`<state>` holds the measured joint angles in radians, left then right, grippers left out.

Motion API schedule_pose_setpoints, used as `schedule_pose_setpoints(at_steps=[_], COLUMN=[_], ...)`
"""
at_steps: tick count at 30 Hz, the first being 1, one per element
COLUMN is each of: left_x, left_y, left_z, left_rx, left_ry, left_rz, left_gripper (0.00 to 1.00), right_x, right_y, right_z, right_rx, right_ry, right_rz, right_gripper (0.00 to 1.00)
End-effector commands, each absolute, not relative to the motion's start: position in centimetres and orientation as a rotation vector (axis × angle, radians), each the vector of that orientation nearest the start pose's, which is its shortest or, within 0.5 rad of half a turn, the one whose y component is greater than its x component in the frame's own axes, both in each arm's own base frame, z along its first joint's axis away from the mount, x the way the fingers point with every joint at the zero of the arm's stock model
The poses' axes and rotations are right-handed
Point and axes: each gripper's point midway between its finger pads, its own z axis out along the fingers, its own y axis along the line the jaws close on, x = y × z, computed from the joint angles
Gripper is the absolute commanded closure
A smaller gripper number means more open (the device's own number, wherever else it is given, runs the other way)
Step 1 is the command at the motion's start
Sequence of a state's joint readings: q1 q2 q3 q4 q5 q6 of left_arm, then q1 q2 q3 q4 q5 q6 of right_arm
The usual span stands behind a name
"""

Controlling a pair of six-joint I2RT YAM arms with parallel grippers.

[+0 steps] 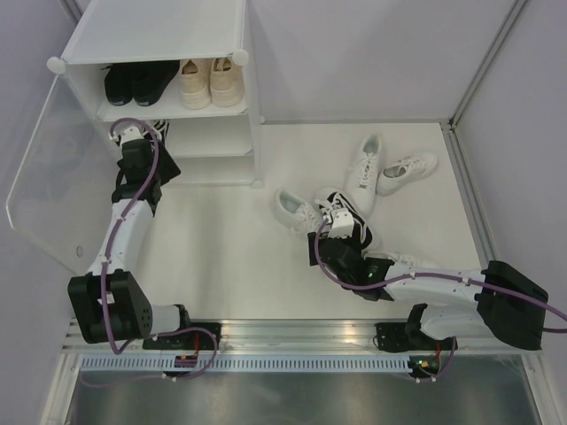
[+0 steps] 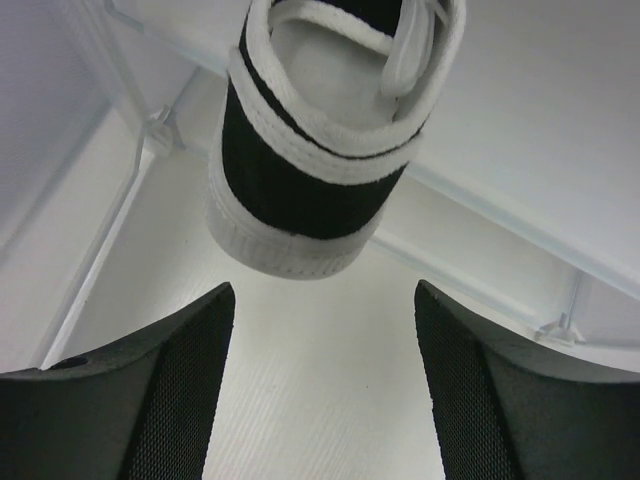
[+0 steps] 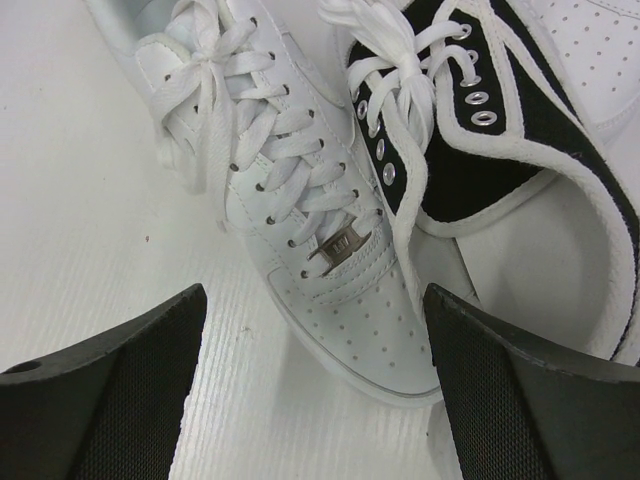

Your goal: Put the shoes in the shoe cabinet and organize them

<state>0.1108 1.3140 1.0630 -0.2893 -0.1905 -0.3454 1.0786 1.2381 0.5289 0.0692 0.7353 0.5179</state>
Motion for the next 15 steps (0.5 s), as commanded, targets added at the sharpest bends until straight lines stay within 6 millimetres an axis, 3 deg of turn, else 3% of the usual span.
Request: schedule_pose_setpoints(at_steps=[1,9,15], left_x=[41.8,43.2,44.5], left_y=[8.3,9.4,9.6], left_z=[23.9,22.7,23.6], left_rx=[-0.579,-0.595,-0.582], left_ry=[1.852,1.869,1.853], left_rz=[0.135,0.205,0.206], left_gripper=[0.24,0.25,0.35], right_x=[23.5,23.5,23.4], right_y=[23.3,23.3,23.3], right_z=[9.2,9.4,9.2], right_rx=[-0.184,-0.184,-0.191], right_ry=[2.027,2.022,2.026], right_rz=[0.24,0.245,0.239], right_gripper=[0.08,0.08,0.08])
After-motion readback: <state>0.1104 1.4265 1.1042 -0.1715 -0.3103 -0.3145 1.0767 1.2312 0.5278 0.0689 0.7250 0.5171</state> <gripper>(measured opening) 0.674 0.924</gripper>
